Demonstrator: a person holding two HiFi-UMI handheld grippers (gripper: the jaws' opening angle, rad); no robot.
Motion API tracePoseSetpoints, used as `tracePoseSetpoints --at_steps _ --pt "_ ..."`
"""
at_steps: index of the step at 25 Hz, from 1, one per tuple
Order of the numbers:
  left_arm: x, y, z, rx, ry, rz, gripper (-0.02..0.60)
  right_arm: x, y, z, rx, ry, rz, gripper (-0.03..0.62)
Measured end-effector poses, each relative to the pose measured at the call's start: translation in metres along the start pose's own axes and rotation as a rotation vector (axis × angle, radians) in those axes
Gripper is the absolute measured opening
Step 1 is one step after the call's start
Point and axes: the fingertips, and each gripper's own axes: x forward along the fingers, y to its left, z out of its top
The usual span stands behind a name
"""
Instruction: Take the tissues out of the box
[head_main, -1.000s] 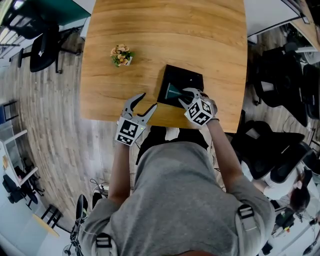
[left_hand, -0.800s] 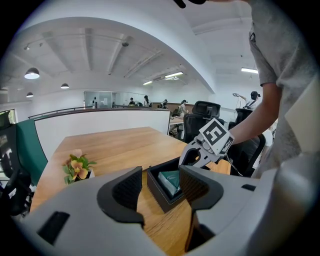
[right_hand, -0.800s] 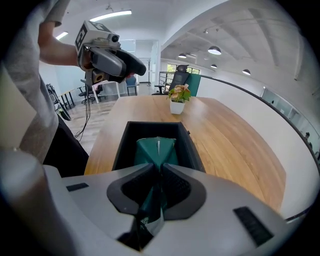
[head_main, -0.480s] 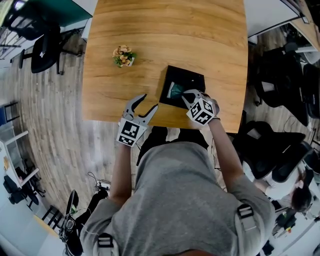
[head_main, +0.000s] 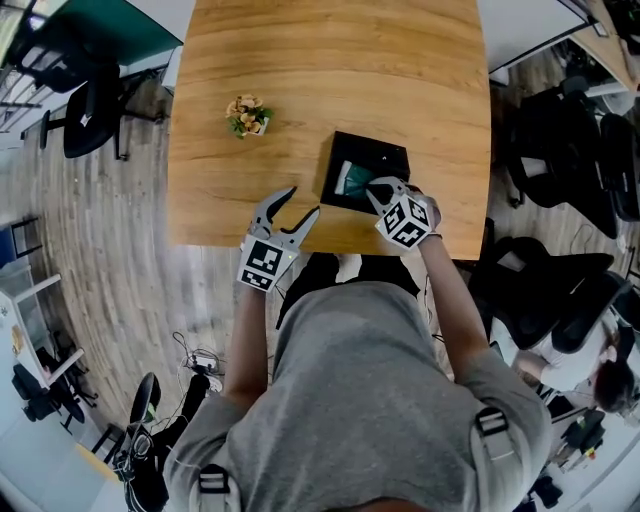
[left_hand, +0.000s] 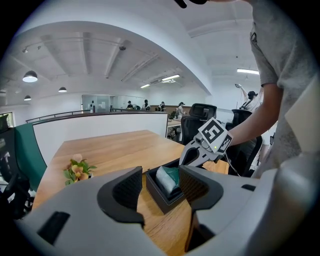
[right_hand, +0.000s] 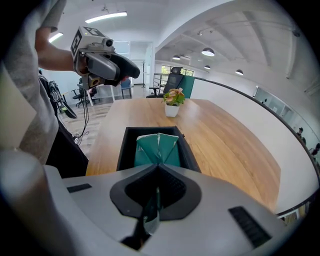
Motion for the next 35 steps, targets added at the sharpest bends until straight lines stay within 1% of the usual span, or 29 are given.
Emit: tracePoseSetpoints --at_steps 8,14,26,35 --pt "0.000 -0.010 0.012 0.040 -0.027 -0.037 0.245 -0.018 -0.001 0.010 -0.017 -0.029 -0.054 0.006" --pt "-0.006 -0.016 0.018 0.074 -0.043 -0.061 0.245 -0.032 -0.003 0.015 -0.020 -0.044 -0.110 0.006" --pt "-0.033 -0.027 0.018 0.115 -0.065 -0.080 0.245 -0.063 0.004 0.031 -0.025 -0.073 -0.219 0.006" --pt "-0.046 -0.042 0.017 0.160 -0.079 -0.118 0.245 -0.087 0.015 0.045 0.012 -0.134 -0.308 0.006"
